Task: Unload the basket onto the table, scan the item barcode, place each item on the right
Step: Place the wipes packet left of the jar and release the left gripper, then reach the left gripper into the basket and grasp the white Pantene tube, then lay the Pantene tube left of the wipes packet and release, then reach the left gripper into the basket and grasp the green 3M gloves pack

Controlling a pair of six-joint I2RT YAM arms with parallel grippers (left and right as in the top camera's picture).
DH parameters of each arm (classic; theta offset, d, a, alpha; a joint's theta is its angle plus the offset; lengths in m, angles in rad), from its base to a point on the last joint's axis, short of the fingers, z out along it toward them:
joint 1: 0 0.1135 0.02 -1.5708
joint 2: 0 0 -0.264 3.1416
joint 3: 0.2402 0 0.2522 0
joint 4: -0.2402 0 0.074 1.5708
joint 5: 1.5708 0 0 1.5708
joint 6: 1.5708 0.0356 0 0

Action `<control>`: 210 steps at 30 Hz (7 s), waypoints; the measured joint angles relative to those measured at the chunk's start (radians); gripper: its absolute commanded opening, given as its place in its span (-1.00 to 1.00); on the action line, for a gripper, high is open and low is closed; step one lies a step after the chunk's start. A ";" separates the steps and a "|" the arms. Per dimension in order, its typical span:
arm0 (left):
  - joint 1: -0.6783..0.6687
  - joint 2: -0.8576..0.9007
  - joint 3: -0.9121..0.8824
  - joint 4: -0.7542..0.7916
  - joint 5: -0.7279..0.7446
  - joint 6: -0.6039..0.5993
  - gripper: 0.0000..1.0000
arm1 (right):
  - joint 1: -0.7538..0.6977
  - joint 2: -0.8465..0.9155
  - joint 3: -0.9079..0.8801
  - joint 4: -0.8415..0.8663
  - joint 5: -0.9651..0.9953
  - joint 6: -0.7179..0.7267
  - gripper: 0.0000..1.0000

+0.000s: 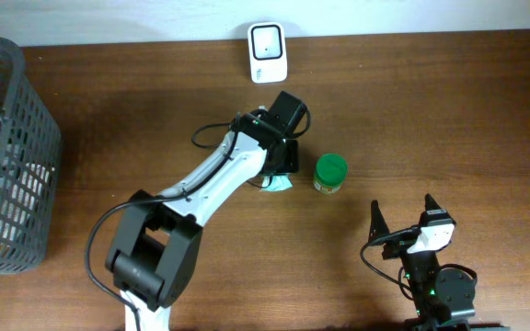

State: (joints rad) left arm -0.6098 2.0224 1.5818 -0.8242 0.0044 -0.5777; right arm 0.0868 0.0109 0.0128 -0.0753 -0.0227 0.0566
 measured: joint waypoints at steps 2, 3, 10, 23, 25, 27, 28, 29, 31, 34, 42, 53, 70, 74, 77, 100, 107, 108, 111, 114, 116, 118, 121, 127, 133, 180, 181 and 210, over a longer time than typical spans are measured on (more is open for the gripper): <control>0.000 0.024 0.000 0.001 0.000 -0.015 0.09 | 0.000 0.000 0.000 0.000 0.000 0.000 0.97; 0.000 0.030 0.000 0.002 0.000 -0.022 0.49 | 0.000 0.000 0.000 0.000 0.000 0.000 0.97; 0.006 0.030 0.043 -0.001 0.024 0.025 0.99 | 0.000 0.000 0.000 0.000 0.000 0.000 0.97; 0.758 -0.462 0.315 -0.200 -0.179 0.220 0.99 | 0.000 0.000 0.000 0.000 0.000 0.000 0.97; 0.935 -0.468 0.315 -0.248 -0.189 0.220 0.99 | 0.000 0.000 0.000 0.000 0.000 0.000 0.97; 1.081 -0.454 0.302 -0.263 -0.168 0.224 0.99 | 0.000 0.000 0.000 0.000 0.000 0.000 0.97; 1.152 -0.449 0.277 -0.256 -0.142 0.231 0.99 | 0.000 0.000 0.000 0.000 0.000 0.000 0.97; 1.214 -0.441 0.245 -0.240 -0.122 0.237 1.00 | 0.000 0.000 0.000 0.000 0.000 0.000 0.97; 1.308 -0.424 0.144 -0.174 -0.080 0.262 0.99 | 0.000 0.000 0.000 0.000 0.000 0.000 0.97; 1.405 -0.401 -0.024 -0.051 -0.048 0.346 1.00 | 0.000 0.000 0.000 0.000 0.000 0.000 0.97; 1.527 -0.246 -0.095 0.013 0.054 0.759 0.96 | 0.000 0.000 0.000 0.000 0.000 0.000 0.97; 1.527 -0.051 -0.097 -0.003 0.138 0.957 0.77 | 0.000 0.000 0.000 0.000 0.000 0.000 0.97; 1.504 0.011 -0.027 -0.051 0.239 0.943 -1.00 | 0.000 0.000 0.000 0.000 0.000 -0.001 0.97; 1.504 0.052 0.115 -0.205 0.201 0.862 -1.00 | 0.000 0.000 0.000 0.000 0.000 0.000 0.97; 1.498 0.054 0.283 -0.291 0.208 0.809 -1.00 | 0.000 0.000 0.000 0.000 0.000 0.000 0.97; 0.496 -0.402 0.060 -0.307 0.254 0.478 -1.00 | 0.000 0.000 0.000 0.000 0.000 -0.001 0.97; 0.327 -0.394 -0.425 0.227 0.250 0.233 -1.00 | 0.000 0.000 0.000 0.000 0.000 0.000 0.97; 0.324 -0.394 -0.465 0.269 0.249 0.193 -1.00 | 0.000 0.000 0.000 0.000 0.000 -0.001 0.97; 0.324 -0.391 -0.561 0.401 0.243 0.104 -1.00 | 0.000 0.000 0.000 0.000 0.000 0.000 0.97; 0.299 -0.348 -0.578 0.491 0.239 0.075 -1.00 | 0.000 0.000 0.000 0.000 0.000 0.000 0.97; 0.259 -0.309 -0.579 0.536 0.232 0.064 -1.00 | 0.000 0.000 0.000 0.000 0.000 0.000 0.97; 0.236 -0.282 -0.579 0.545 0.221 0.060 -0.74 | 0.000 0.000 0.000 0.000 0.000 0.000 0.97; 0.232 -0.259 -0.581 0.553 0.197 0.053 0.10 | 0.000 0.000 0.000 0.000 0.000 0.000 0.97; 0.244 -0.292 -0.555 0.482 0.190 0.134 0.39 | 0.000 0.000 0.000 0.000 0.000 0.000 0.97; 0.404 -0.558 -0.321 0.318 0.177 0.310 0.38 | 0.000 0.000 0.000 0.000 0.000 -0.001 0.97; 1.372 0.124 0.041 0.219 -0.153 1.053 0.82 | 0.000 0.000 0.000 0.000 0.000 0.000 0.97; 1.372 0.127 0.041 0.226 -0.151 1.054 0.79 | 0.000 0.000 0.000 0.000 0.000 -0.001 0.97; 1.369 -0.207 0.035 0.321 -0.031 0.980 -1.00 | 0.000 0.000 0.000 0.000 0.000 -0.001 0.97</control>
State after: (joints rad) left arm 0.7597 1.8156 1.6173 -0.5034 -0.0265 0.4026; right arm 0.0868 0.0109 0.0128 -0.0753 -0.0227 0.0559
